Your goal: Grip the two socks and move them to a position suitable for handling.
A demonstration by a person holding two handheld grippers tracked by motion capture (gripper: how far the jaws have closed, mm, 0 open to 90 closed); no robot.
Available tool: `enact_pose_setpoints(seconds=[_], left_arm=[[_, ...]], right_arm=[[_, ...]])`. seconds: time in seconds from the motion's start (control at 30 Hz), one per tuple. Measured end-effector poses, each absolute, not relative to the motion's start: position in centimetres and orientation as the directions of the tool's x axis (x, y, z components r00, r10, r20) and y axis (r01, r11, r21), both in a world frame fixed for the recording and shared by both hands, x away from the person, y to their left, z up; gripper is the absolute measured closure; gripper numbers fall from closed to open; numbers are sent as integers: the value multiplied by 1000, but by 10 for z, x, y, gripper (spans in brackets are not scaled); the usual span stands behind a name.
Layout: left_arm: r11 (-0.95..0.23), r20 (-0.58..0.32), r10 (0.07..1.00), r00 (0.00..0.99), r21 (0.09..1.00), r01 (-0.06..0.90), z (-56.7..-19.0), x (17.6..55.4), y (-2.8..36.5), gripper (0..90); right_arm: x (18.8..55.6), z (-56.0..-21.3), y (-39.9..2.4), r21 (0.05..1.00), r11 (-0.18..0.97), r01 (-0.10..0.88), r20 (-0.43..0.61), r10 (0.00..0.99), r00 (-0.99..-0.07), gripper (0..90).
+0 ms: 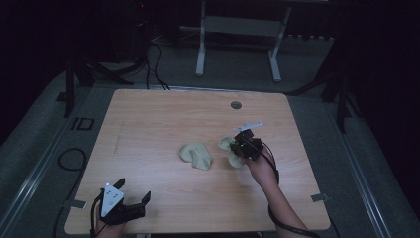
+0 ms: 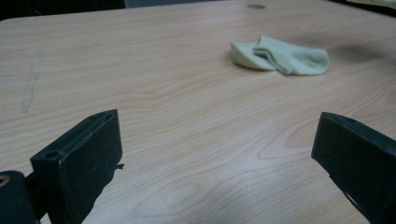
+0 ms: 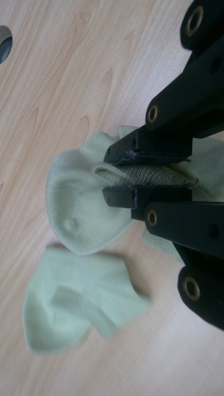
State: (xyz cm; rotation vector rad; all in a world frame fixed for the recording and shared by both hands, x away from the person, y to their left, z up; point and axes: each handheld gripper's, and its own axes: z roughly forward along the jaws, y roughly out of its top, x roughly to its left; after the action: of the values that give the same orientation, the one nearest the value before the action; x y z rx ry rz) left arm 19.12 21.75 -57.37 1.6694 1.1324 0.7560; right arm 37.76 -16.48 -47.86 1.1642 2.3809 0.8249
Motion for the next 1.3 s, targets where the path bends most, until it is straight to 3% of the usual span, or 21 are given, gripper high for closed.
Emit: enact_pose_setpoints(seconds=[0.47, 0.8, 1.03, 1.2, 1.23, 1.3], left_arm=[[-122, -14, 926, 376, 934, 336, -573, 191, 217, 16], [-117, -19, 928, 372, 933, 341, -573, 191, 217, 16], [-121, -17, 927, 375, 932, 342, -574, 190, 214, 16], [-119, -19, 926, 376, 932, 341, -574, 190, 212, 16], [-119, -23, 923, 385, 933, 340, -574, 189, 212, 16], [-125, -17, 923, 385, 932, 341, -574, 189, 211, 16]], right_arm=[[294, -463, -179, 694, 544, 471, -109, 726, -679, 796], [268, -492, -172, 659, 584, 475, -64, 672, -738, 794], [265, -539, -159, 586, 658, 473, -63, 619, -783, 778], [264, -552, -155, 572, 673, 470, -74, 612, -787, 713], [263, -552, -154, 568, 682, 461, -72, 599, -798, 634], [261, -552, -152, 564, 690, 453, -74, 589, -805, 576]])
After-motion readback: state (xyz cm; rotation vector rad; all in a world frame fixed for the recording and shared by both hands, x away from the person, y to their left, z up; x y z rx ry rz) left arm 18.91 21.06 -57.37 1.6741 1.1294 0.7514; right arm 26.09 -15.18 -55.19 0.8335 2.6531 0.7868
